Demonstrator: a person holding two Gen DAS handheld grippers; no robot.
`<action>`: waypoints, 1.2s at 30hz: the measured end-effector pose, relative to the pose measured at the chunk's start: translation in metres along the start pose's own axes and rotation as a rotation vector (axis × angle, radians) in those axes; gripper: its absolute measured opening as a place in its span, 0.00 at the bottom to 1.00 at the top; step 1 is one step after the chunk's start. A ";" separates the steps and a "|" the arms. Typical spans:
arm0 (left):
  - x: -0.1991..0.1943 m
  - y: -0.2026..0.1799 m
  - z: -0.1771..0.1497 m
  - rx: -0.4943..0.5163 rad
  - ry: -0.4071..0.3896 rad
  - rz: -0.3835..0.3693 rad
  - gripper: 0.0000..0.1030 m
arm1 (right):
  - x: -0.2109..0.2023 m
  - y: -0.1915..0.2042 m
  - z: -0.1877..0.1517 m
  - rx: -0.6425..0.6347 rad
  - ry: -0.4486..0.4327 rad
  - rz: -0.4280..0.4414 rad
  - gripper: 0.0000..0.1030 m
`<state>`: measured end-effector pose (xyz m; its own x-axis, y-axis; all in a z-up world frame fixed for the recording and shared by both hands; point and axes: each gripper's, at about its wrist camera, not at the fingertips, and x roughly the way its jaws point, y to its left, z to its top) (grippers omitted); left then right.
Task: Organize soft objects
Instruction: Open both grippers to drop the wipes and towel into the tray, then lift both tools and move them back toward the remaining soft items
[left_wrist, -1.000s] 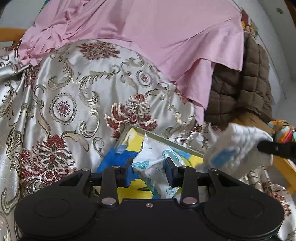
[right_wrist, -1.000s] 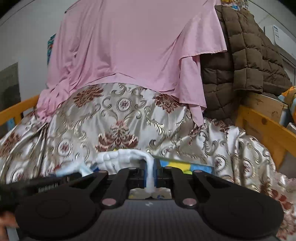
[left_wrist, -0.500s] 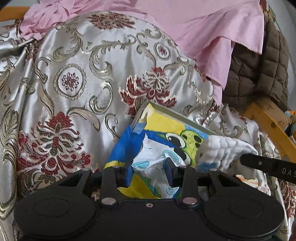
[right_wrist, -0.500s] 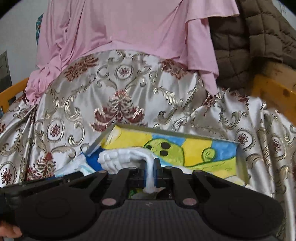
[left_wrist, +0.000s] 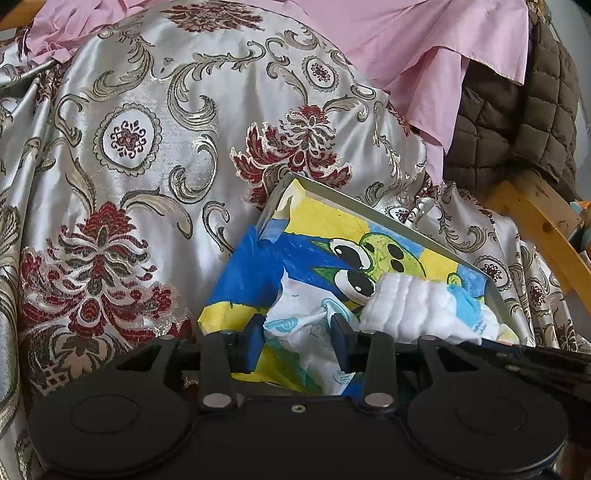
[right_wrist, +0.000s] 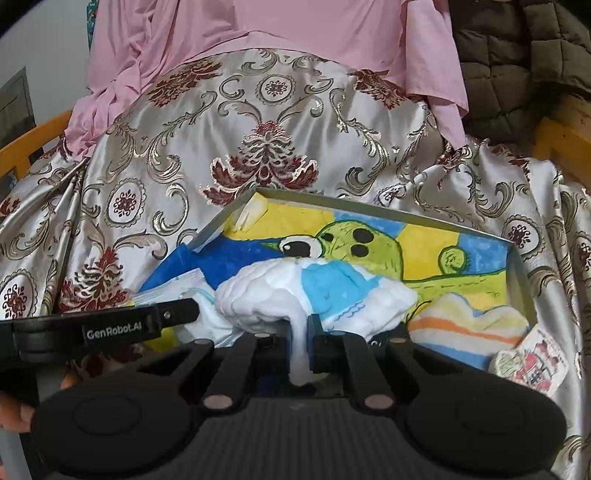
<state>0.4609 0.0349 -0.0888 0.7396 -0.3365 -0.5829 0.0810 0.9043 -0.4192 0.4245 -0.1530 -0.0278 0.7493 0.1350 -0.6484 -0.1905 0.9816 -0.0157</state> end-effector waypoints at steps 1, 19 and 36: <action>0.000 0.000 0.000 0.003 0.001 -0.001 0.44 | 0.000 0.001 -0.001 -0.004 0.001 0.000 0.13; -0.048 -0.020 -0.011 0.065 -0.053 0.079 0.76 | -0.038 0.000 -0.019 -0.100 -0.059 0.015 0.64; -0.178 -0.066 -0.028 0.111 -0.230 0.103 0.93 | -0.153 -0.033 -0.047 0.016 -0.248 0.091 0.93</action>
<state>0.3050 0.0278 0.0226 0.8789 -0.1843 -0.4399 0.0609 0.9581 -0.2799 0.2864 -0.2122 0.0363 0.8623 0.2500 -0.4404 -0.2558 0.9656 0.0473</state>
